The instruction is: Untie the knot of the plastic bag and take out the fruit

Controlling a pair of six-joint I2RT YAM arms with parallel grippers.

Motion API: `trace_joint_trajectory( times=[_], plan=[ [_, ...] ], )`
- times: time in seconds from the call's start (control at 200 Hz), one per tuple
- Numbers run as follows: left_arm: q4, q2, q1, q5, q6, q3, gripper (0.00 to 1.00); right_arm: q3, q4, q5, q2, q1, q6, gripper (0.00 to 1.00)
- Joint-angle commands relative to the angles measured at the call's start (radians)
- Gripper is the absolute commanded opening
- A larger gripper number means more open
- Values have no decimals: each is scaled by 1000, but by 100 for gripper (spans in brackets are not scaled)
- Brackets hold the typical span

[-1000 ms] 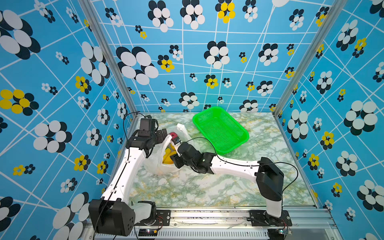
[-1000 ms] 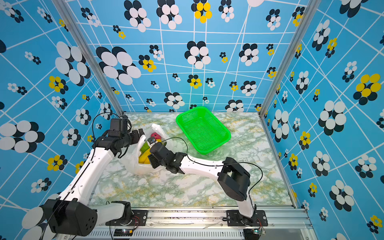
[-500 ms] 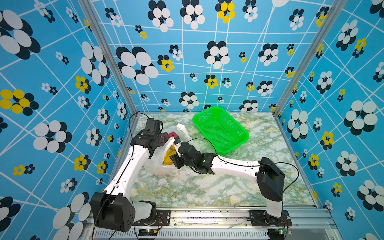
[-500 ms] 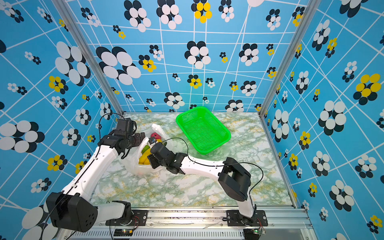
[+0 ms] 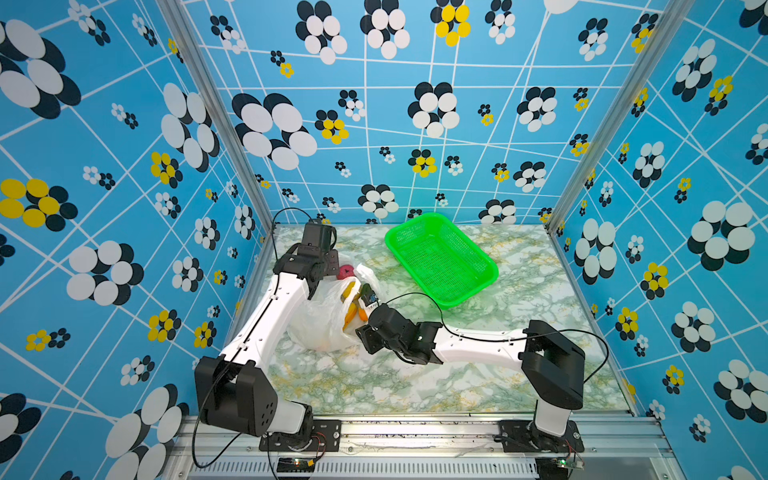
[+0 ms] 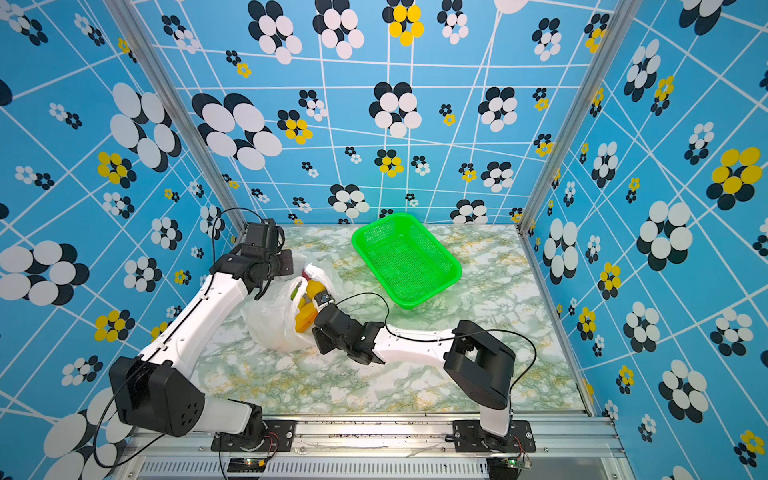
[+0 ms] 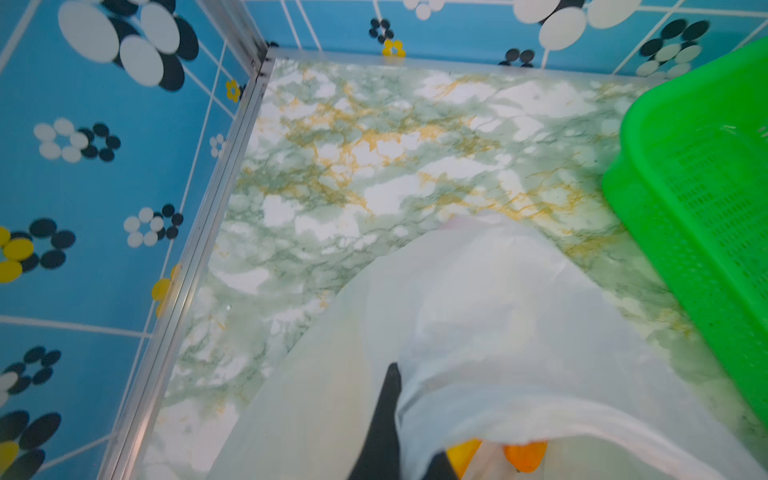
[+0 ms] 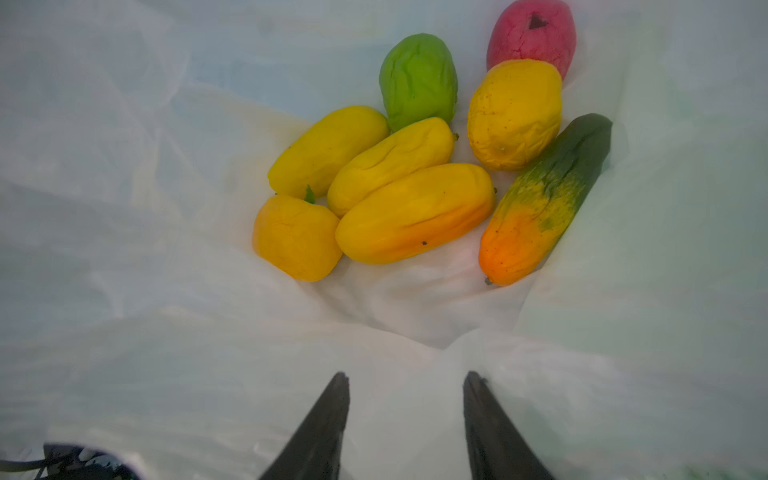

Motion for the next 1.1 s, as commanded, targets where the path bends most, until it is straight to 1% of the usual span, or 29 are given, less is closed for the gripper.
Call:
trace_joint_trajectory(
  times=[0.0,0.12,0.26,0.315,0.355,0.425,0.485,0.56,0.665,0.725,0.78,0.875,0.93,1.015,1.095],
  plan=[
    [25,27,-36,-27,66,148,0,17,36,68,-14,-11,48,50],
    [32,16,-62,-33,100,232,0,52,36,72,4,-32,58,51],
    [97,-48,-97,-35,139,211,0,80,30,73,31,-61,76,51],
    [139,-95,-117,-54,158,149,0,69,48,68,35,-66,79,54],
    [183,-140,-134,-66,167,75,0,61,63,68,37,-66,78,57],
    [265,-232,-149,-66,152,-77,0,29,99,58,36,-66,71,68],
    [317,-314,-150,-46,123,-199,0,-6,135,54,29,-67,64,75],
    [355,-411,-157,-31,99,-322,0,-46,176,51,12,-66,44,79],
    [342,-517,-160,9,65,-421,0,-98,235,41,-11,-67,21,80],
    [305,-558,-160,15,46,-445,0,-146,326,9,-25,-66,5,81],
    [267,-575,-159,6,36,-455,0,-204,433,-45,-39,-66,-15,81],
    [217,-577,-159,-18,37,-459,0,-283,619,-155,-57,-60,-61,82],
    [207,-571,-159,-15,39,-460,0,-310,696,-215,-60,-52,-81,82],
    [212,-572,-159,10,33,-472,0,-311,744,-270,-47,-40,-80,82],
    [207,-576,-159,34,23,-483,0,-289,750,-331,-27,-33,-80,80]
  ],
)
